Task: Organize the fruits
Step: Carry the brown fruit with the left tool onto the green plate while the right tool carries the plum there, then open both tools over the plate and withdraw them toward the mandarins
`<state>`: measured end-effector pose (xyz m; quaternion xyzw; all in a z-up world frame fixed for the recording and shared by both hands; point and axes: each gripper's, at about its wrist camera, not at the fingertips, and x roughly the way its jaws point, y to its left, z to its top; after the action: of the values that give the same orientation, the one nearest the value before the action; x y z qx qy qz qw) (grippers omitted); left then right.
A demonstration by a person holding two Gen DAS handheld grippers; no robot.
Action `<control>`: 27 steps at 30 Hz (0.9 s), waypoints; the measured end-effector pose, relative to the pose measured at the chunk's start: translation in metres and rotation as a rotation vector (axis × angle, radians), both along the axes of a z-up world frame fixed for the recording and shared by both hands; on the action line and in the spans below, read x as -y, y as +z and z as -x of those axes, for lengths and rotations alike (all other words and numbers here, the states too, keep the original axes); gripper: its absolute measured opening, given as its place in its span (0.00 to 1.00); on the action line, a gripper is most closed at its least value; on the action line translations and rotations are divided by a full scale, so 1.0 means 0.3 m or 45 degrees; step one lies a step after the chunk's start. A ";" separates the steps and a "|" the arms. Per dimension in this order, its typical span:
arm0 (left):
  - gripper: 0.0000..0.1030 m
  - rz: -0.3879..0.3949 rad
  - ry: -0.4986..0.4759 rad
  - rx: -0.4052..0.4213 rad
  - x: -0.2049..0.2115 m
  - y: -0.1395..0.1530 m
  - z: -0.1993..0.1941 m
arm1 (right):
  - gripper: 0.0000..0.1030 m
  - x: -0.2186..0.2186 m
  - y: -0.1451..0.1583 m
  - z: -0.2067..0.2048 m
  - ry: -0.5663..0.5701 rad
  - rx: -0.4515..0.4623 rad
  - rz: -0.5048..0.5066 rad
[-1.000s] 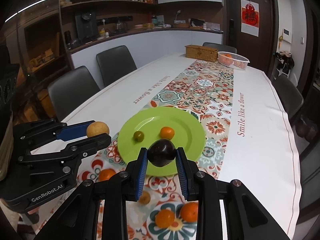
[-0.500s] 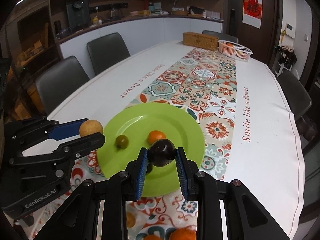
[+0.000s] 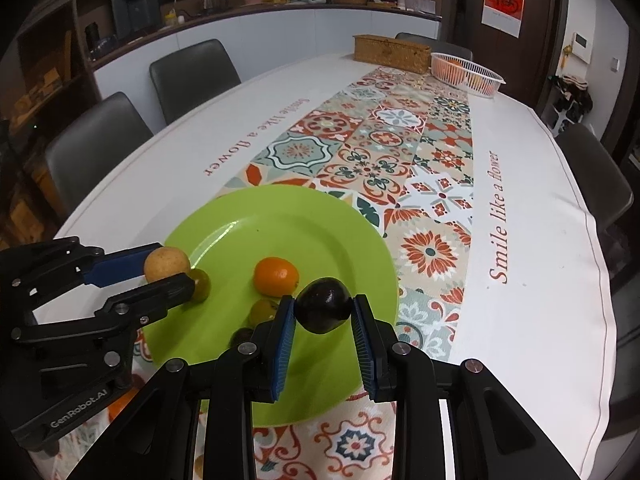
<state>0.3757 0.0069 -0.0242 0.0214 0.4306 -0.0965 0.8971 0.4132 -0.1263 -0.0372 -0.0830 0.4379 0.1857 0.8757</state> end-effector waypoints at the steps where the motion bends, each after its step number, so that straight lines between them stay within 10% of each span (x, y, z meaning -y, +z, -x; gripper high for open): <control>1: 0.27 0.001 -0.001 -0.003 0.000 -0.002 -0.005 | 0.29 -0.001 -0.004 -0.004 0.001 -0.008 -0.006; 27: 0.43 -0.076 0.013 0.189 0.022 0.198 0.279 | 0.41 0.070 0.162 0.258 -0.008 0.151 -0.039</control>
<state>0.2918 0.0002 0.0351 0.0531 0.3657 -0.0771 0.9260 0.3360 -0.1473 0.0115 -0.0790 0.3825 0.1846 0.9019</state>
